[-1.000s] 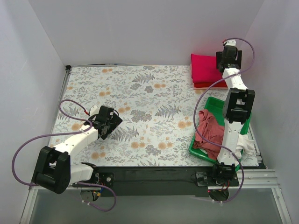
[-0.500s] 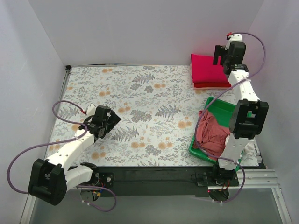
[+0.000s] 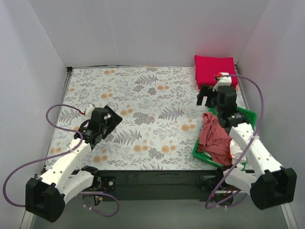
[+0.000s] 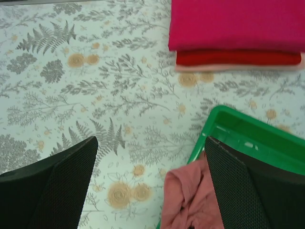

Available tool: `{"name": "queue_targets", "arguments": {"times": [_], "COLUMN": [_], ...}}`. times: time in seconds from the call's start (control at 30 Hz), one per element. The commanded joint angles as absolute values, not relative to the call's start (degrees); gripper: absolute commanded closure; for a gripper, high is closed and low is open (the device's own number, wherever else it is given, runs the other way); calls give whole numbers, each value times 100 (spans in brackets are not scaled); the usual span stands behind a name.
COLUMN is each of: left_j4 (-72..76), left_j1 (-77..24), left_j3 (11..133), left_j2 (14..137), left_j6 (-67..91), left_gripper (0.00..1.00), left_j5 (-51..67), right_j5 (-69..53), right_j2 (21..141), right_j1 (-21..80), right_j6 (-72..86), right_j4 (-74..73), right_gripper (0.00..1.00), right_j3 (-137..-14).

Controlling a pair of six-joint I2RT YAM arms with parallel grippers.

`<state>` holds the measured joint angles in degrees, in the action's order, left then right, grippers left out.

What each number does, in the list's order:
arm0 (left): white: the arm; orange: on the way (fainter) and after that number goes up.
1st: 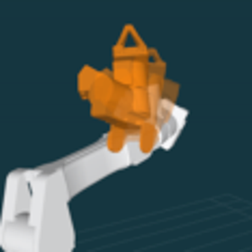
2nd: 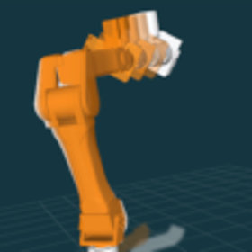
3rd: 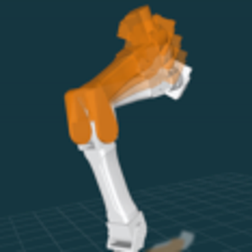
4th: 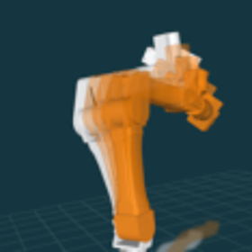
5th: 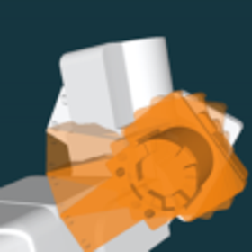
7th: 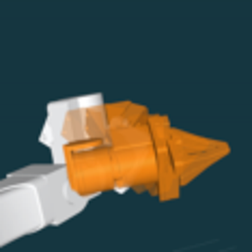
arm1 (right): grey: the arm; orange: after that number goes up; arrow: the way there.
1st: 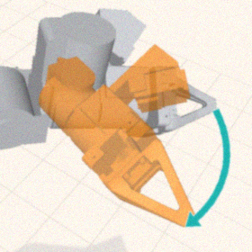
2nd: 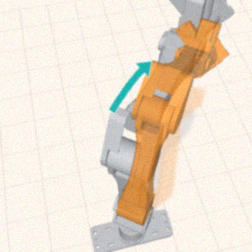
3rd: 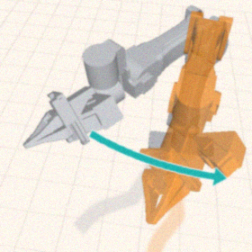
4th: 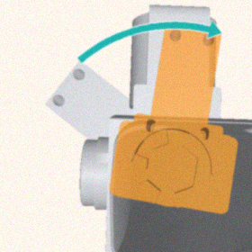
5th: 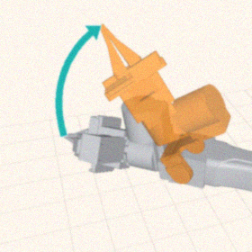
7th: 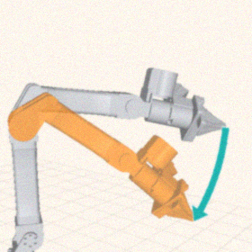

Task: Fold and stack the t-shirts
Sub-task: Reset both grippers

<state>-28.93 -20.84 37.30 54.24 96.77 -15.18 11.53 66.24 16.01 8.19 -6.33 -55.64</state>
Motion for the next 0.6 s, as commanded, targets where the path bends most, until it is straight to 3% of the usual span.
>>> {"name": "queue_targets", "arguments": {"times": [0.0,0.33,0.57], "left_j4": [-2883,-2795,-2909], "left_j1": [-2109,-2109,-2109], "left_j3": [3850,3692,3472], "left_j2": [5282,5010,4712], "left_j6": [9571,9615,9712], "left_gripper": [5,5,5], "left_j5": [-1292,-1020,-1098], "right_j5": [1205,1099,1072], "right_j2": [5768,3035,2549], "right_j1": [1512,1512,1521], "right_j6": [1528,1968,2022], "right_j4": [-580,-589,-598], "right_gripper": [2,2,2], "right_j3": [-4444,-2295,-1969]}}
